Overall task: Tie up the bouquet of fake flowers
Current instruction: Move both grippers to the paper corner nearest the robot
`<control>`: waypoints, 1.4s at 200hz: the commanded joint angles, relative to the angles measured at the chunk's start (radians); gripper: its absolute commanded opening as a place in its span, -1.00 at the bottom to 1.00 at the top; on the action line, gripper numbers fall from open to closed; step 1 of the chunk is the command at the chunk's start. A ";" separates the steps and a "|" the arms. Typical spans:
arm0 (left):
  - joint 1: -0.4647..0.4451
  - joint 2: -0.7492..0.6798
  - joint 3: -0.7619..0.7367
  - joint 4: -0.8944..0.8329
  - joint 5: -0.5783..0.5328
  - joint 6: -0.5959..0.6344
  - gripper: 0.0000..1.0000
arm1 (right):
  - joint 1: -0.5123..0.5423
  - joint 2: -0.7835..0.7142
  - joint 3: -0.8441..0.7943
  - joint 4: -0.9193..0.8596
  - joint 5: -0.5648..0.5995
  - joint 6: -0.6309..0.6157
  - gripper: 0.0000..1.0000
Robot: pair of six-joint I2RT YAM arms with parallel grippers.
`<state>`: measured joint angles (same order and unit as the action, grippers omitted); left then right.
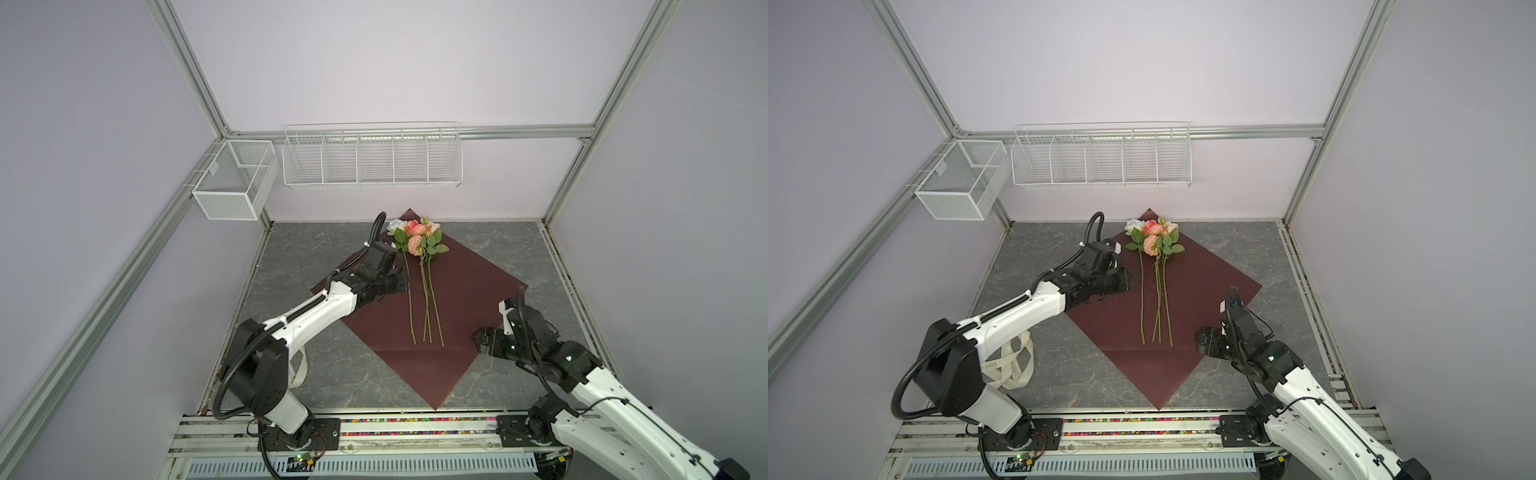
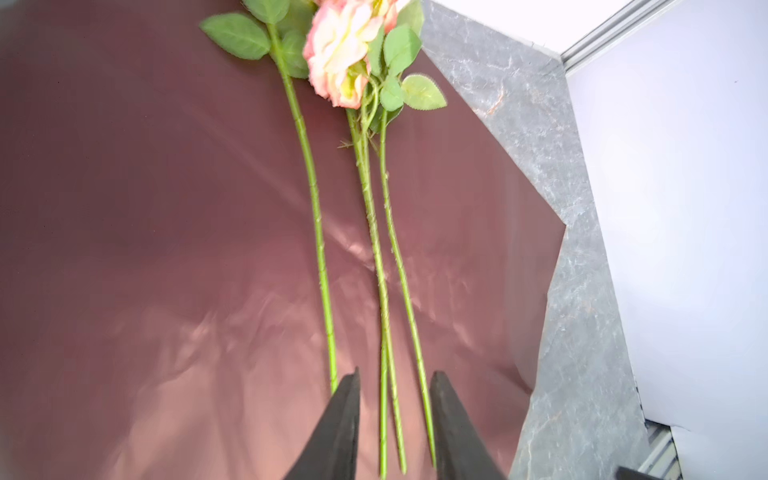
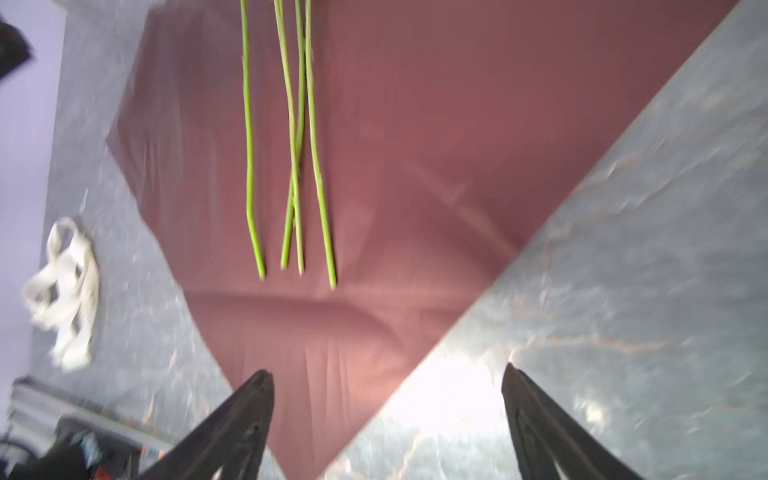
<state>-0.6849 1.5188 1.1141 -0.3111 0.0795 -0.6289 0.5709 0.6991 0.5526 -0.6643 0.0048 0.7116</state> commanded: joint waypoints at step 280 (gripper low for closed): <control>0.021 -0.326 -0.477 0.096 -0.070 -0.066 -0.10 | 0.287 0.312 -0.193 0.620 -0.120 0.619 0.85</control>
<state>-0.6693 1.1679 0.6033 -0.2153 -0.0170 -0.6991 0.8738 0.9871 0.2970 -0.0391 -0.1444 1.3762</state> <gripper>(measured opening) 0.445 0.906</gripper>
